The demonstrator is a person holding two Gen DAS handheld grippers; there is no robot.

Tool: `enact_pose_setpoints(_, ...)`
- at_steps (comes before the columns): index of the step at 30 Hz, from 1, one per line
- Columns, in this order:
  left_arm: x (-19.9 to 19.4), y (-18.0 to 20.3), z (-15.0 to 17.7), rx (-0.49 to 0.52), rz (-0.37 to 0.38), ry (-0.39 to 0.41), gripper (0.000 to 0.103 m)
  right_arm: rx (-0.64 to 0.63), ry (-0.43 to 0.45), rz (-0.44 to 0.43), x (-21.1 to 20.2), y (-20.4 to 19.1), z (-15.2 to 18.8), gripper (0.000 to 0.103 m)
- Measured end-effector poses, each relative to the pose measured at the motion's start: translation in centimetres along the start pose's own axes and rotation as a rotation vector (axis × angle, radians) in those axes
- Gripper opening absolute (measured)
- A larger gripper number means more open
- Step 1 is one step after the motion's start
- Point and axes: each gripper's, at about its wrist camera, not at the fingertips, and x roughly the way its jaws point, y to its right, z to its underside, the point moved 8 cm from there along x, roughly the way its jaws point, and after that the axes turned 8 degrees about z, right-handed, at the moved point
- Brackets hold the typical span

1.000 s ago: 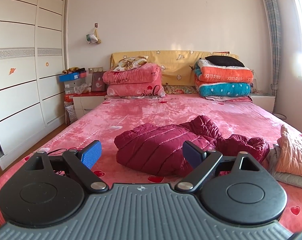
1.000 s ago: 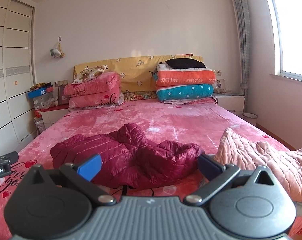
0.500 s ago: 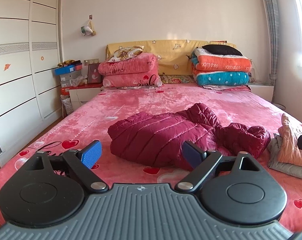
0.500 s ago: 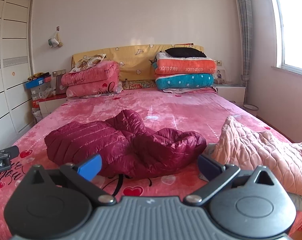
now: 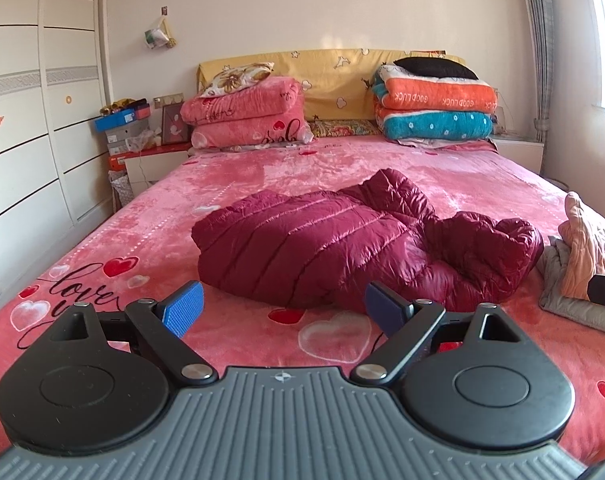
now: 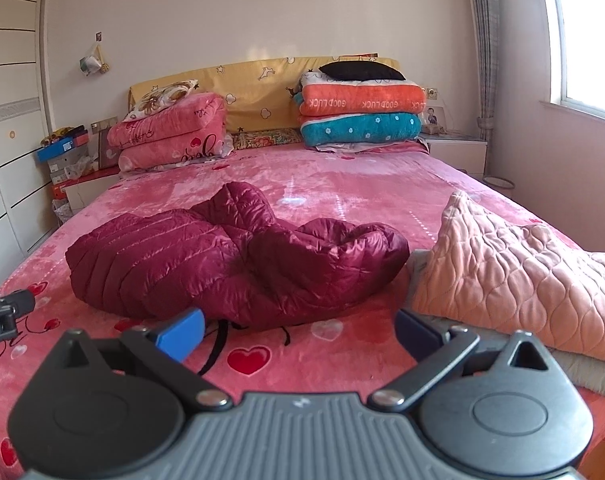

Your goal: Fold large clothes

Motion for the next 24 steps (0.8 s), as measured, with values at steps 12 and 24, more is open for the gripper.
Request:
enact_pose_setpoints(12,1.3,1.0,1.0,0.013,0.032,-0.043,0.103,0.012,-0.041,0.02,3.6,1.2,1.9,0.101)
enact_pose_setpoints(24,2.9,0.3,1.1,-0.013,0.126,0.067,0.103,-0.011,-0.015,0.057,6.8,1.6,2.1,0.102)
